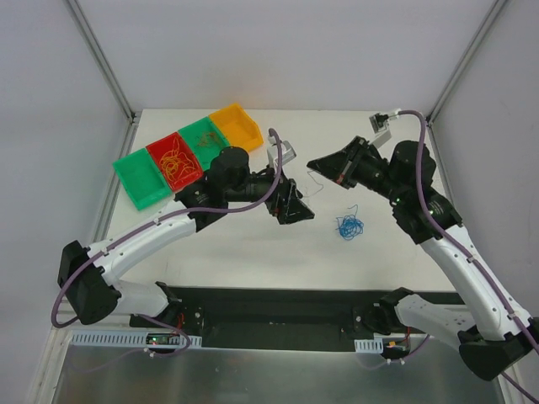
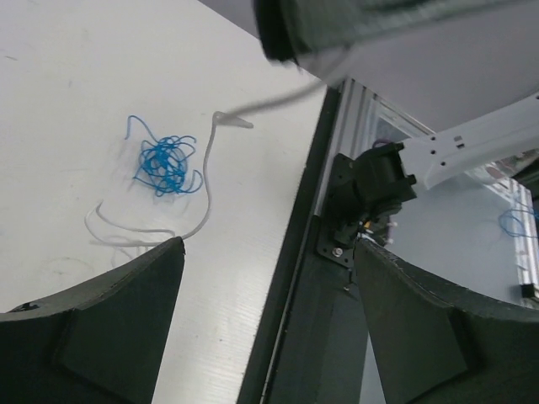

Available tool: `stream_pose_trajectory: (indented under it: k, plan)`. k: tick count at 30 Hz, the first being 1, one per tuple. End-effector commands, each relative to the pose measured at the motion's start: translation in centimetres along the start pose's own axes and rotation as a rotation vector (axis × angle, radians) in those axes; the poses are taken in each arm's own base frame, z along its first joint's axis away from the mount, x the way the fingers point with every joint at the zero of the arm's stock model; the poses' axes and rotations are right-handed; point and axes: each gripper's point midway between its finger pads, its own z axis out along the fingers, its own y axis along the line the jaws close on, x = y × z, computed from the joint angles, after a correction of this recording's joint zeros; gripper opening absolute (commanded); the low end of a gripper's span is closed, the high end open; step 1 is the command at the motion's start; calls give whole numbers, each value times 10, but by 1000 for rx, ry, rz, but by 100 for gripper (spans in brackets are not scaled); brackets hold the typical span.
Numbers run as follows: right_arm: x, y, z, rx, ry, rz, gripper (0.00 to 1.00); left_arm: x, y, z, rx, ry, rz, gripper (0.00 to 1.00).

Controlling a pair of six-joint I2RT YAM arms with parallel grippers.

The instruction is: Untangle the cables

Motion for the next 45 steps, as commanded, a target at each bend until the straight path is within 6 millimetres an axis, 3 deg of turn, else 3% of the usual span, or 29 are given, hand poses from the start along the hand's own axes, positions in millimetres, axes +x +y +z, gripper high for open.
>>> stream_pose_trajectory:
  k: [1,6,10,12,15,22,25,27,30,34,38,42,45]
  plan:
    - [11,35,5,-138,32,46,0,-20,18,-11,-160,-97,138,79]
    - [21,36,11,-149,69,82,0,-19,21,-15,-221,-119,189,78]
    - [29,42,13,-198,77,122,0,-4,15,0,-176,-62,190,80]
    - [31,42,12,-210,76,136,0,4,13,7,-145,-27,176,77]
    - [31,42,9,-205,70,134,1,7,13,10,-131,-8,174,49]
    - [31,33,6,-180,44,115,0,6,18,7,-165,-18,203,0]
    - [27,30,7,-154,27,83,0,4,25,3,-212,-27,215,0]
    - [28,13,5,-73,27,41,2,-1,29,-1,-246,-46,222,0]
    - [28,-21,-6,76,-15,-47,25,-3,39,-7,-314,-65,224,0]
    - [27,-86,-30,350,-68,-199,49,-10,56,-21,-438,-108,234,0]
    - [40,-158,-59,637,-28,-329,68,-21,80,-42,-622,-168,235,0]
    - [60,-208,-68,760,15,-399,76,-31,99,-67,-780,-203,278,0]
    - [71,-232,-65,782,40,-426,78,-40,117,-87,-917,-222,292,0]
